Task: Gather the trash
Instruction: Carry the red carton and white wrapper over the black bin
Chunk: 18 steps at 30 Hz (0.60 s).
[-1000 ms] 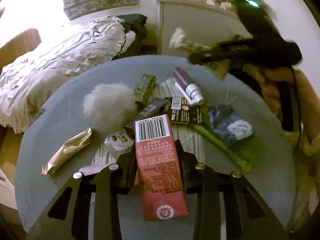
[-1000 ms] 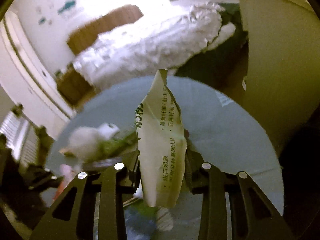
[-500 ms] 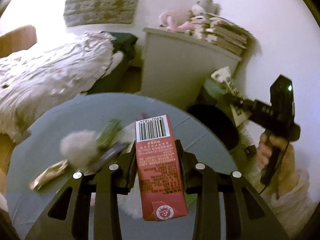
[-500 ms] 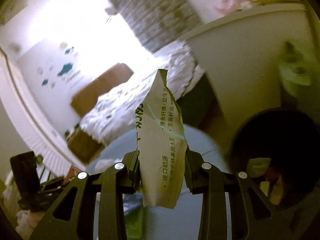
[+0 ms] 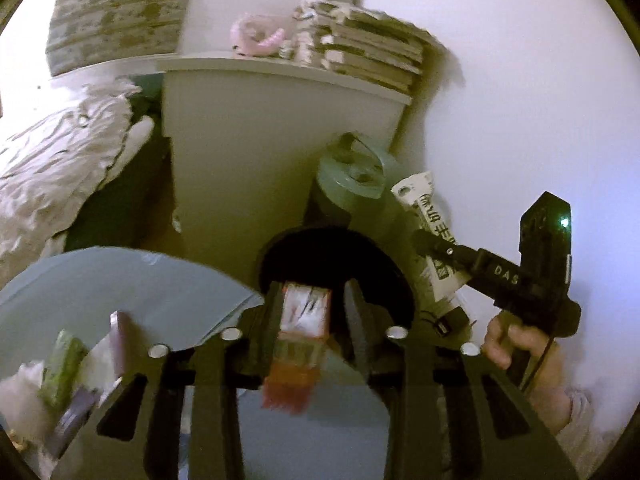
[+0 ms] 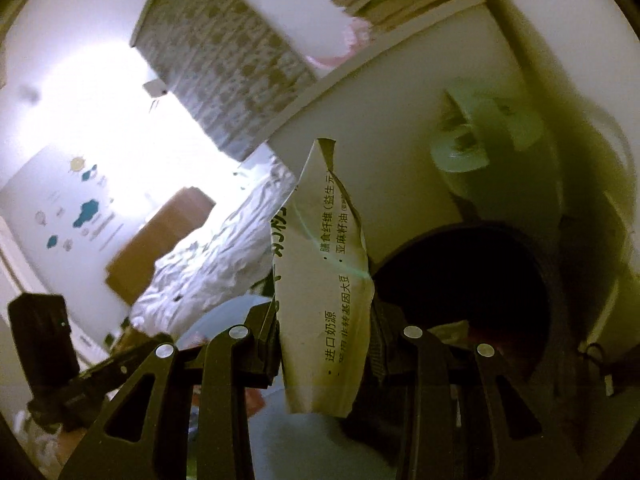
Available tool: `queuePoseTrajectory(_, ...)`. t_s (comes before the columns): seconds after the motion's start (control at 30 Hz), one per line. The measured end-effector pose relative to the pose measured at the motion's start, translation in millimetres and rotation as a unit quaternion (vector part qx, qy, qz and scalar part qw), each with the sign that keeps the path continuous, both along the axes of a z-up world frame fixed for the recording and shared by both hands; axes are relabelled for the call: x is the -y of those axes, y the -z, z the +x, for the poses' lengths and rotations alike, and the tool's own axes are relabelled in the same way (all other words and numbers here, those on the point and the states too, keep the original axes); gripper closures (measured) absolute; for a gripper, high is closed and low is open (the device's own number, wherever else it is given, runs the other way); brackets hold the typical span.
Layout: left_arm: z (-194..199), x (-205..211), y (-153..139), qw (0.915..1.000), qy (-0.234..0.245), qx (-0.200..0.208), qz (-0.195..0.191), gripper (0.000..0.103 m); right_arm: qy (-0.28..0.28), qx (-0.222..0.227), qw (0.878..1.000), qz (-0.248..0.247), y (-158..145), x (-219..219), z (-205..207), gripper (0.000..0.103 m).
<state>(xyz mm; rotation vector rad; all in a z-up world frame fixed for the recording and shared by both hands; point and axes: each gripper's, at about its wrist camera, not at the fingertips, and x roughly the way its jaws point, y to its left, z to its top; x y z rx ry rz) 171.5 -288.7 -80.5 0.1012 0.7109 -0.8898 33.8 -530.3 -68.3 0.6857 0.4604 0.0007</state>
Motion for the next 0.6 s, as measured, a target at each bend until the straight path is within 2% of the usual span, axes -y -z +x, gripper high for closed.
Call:
queuePoseTrajectory(0.13, 7.2, 24.6, 14.1, 0.9996, 0.007, -0.006, 0.028, 0.075, 0.014, -0.007, 1.000, 0.007, 13.9, 13.2, -1.4, 0.068)
queuePoseTrajectory(0.27, 20.8, 36.6, 23.3, 0.9994, 0.010, -0.024, 0.022, 0.075, 0.022, -0.012, 1.000, 0.015, 22.1, 19.3, 0.9, 0.068)
queuePoseTrajectory(0.4, 28.4, 59.3, 30.7, 0.9982, 0.015, -0.020, 0.055, 0.076, 0.024, -0.017, 0.999, 0.015, 26.2, 20.6, 4.0, 0.068)
queuePoseTrajectory(0.43, 25.8, 65.9, 36.1, 0.9968, 0.022, -0.015, 0.076, 0.078, 0.024, -0.019, 0.999, 0.015, 27.4, 20.1, 4.9, 0.068)
queuePoseTrajectory(0.53, 13.3, 64.7, 51.0, 0.9937, 0.038, -0.012, 0.105, 0.078, 0.019, -0.025, 0.999, 0.010, 29.5, 17.0, 6.5, 0.068)
queuePoseTrajectory(0.6, 8.2, 53.1, 51.4, 0.9948, 0.043, -0.014, 0.091, 0.079, 0.018, -0.029, 0.999, 0.006, 30.0, 16.1, 8.3, 0.068)
